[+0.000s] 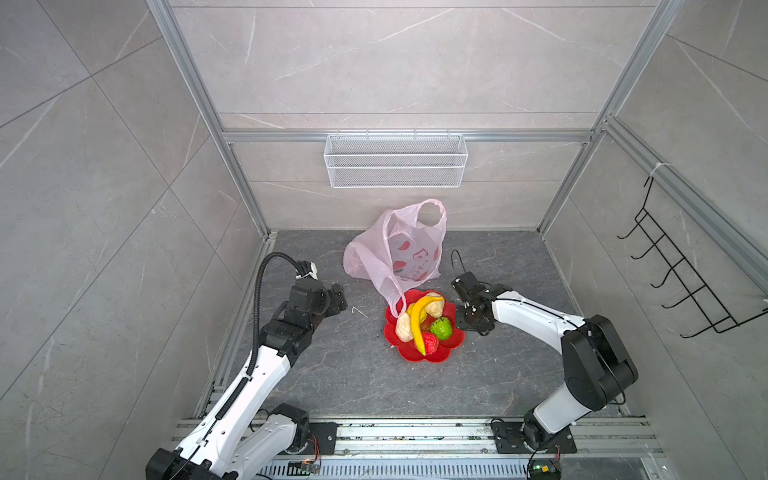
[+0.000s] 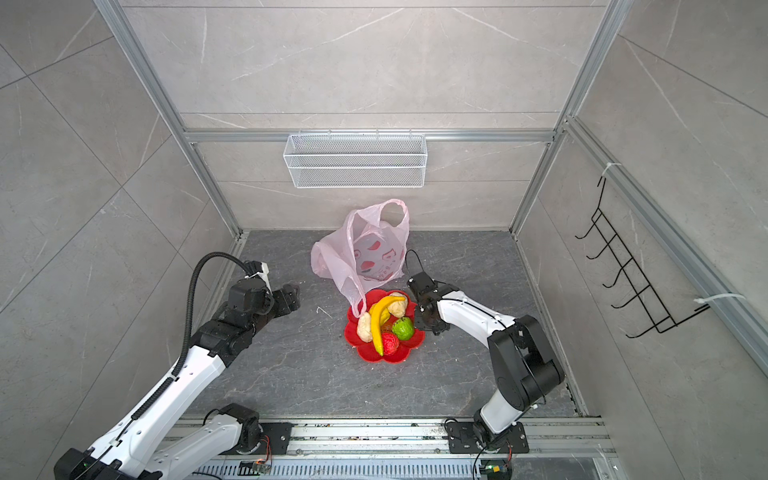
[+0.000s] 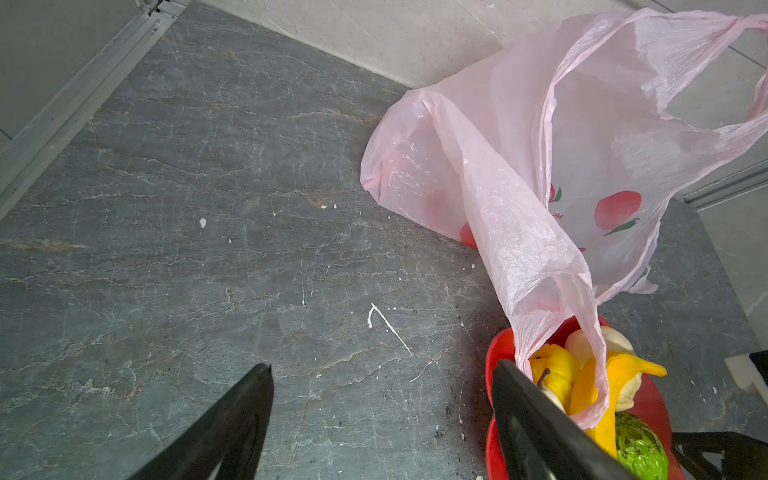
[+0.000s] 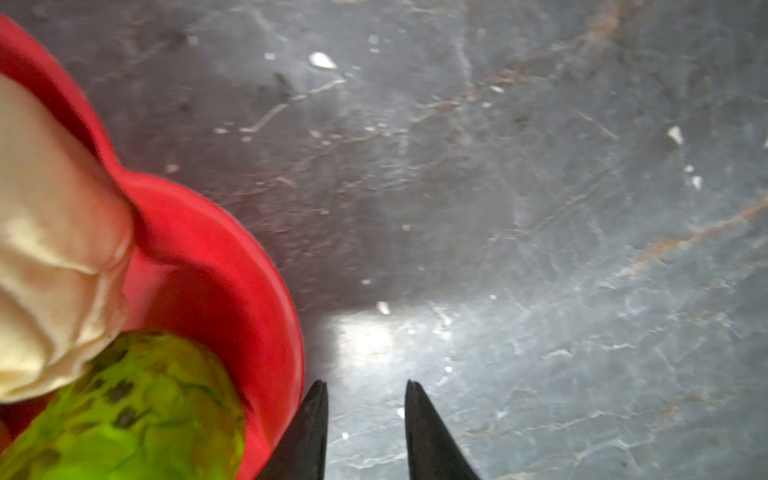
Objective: Take the fake fruits out of the plastic bag
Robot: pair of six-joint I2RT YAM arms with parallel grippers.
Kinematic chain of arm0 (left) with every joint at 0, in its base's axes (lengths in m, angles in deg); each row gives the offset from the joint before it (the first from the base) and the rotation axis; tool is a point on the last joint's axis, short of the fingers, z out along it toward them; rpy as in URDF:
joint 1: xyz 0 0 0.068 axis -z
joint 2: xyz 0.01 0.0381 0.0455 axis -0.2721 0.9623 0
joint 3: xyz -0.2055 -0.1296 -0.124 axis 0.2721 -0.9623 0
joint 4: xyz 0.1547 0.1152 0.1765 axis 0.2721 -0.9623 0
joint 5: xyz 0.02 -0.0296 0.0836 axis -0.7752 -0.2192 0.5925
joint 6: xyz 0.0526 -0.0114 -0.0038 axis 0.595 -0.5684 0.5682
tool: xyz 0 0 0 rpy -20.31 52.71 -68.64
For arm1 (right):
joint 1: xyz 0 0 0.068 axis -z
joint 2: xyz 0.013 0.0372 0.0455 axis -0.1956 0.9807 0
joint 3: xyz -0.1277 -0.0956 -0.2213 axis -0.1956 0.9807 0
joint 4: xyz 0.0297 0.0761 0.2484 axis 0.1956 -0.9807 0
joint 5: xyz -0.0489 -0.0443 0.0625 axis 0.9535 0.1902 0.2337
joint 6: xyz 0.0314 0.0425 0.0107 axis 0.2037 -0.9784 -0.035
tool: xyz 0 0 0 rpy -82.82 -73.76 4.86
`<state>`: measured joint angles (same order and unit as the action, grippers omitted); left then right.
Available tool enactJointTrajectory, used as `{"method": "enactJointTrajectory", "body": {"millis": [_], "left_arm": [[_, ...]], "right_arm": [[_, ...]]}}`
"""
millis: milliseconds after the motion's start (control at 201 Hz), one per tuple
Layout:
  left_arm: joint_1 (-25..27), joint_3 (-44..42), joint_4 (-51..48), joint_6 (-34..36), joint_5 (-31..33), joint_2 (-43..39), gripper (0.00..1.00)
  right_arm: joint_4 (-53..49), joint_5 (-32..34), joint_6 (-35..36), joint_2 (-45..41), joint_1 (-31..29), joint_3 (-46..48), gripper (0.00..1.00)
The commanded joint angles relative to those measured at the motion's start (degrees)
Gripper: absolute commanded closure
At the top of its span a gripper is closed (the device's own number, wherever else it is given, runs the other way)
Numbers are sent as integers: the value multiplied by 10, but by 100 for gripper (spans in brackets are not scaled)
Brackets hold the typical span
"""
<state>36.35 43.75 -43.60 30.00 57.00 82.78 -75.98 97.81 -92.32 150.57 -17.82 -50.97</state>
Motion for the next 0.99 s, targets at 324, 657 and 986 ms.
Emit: {"method": "enactJointTrajectory", "body": {"millis": [324,657,986], "left_arm": [[-13,0,30,-16,-17,-3,13],[-33,9,17,-2,11,-2,0],[-42,7,-2,24,134,18,0]], "right_arm": [[-17,79,-51,-40,-34,16,63],[6,145,-23,-149,-33,69,50],[155,204,31,-236,-33,126,1]]}}
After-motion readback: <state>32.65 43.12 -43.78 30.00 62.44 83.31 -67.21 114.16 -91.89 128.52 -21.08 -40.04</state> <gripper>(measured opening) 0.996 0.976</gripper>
